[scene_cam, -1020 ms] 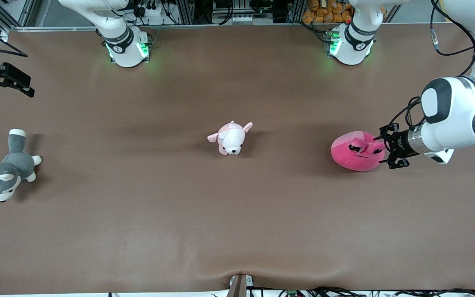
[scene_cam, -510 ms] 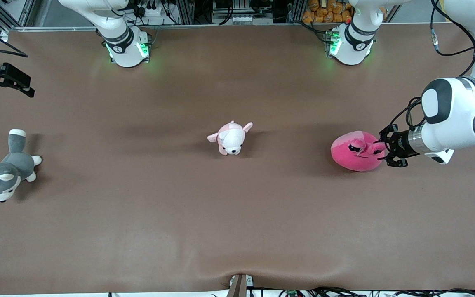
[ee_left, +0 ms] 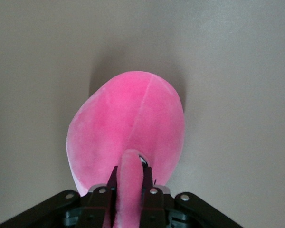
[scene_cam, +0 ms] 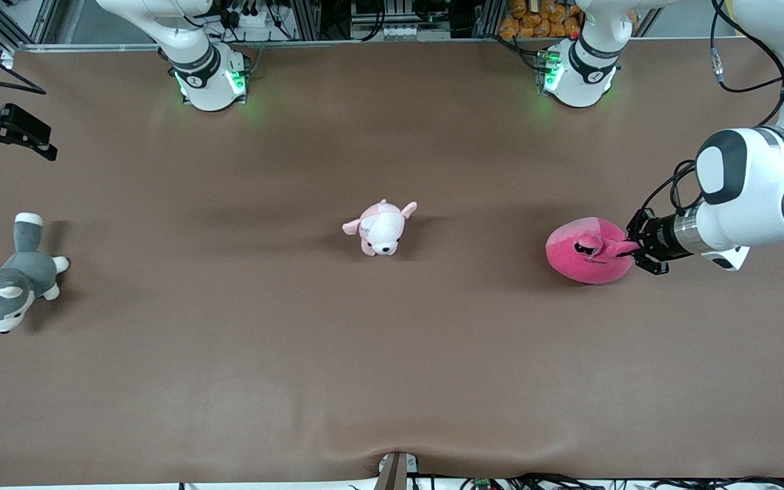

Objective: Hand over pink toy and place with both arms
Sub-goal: 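Close the left gripper on the pink plush's tail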

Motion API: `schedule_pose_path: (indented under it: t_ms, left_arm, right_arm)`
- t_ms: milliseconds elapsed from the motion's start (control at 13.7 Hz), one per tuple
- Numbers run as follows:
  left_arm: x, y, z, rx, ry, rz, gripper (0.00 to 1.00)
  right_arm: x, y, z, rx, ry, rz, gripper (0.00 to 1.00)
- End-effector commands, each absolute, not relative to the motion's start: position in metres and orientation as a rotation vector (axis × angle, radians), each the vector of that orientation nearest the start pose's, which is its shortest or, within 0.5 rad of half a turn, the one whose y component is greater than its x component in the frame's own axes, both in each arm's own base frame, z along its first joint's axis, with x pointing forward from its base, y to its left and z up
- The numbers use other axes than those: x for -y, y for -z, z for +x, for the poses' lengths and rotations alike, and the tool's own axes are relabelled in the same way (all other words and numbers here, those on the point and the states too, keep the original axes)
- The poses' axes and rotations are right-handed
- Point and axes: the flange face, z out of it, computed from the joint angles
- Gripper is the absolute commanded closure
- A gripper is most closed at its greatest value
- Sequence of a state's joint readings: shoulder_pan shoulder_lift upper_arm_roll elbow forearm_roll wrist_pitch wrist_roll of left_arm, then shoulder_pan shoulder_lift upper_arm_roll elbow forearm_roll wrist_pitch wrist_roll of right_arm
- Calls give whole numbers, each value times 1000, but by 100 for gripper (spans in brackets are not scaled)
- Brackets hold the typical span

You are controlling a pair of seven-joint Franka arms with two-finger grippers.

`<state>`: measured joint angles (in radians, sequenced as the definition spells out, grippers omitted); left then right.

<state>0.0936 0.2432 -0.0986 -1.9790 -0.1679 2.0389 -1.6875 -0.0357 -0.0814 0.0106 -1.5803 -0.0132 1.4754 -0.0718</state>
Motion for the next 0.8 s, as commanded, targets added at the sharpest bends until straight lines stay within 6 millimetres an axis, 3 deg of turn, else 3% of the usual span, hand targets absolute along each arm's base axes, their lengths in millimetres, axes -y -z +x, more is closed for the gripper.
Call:
schedule_pose_path:
  t_ms: [0,291,437,729]
  left_arm:
    - [10,-337,580,-2443,410,1952,95]
    - [10,-338,582,-2442,408,1946,100]
    - [10,-348,584,-2422,398,1958,100]
    - [26,-411,592,-2359,466,1992,100]
  right_arm:
    - [16,-658,521,90,-40,-3133,0]
    - [16,-643,530,92,-84,-3132,0]
    - [19,-634,538,82,-105,-3130,0]
    - [14,-635,540,96,-93,-3132,0]
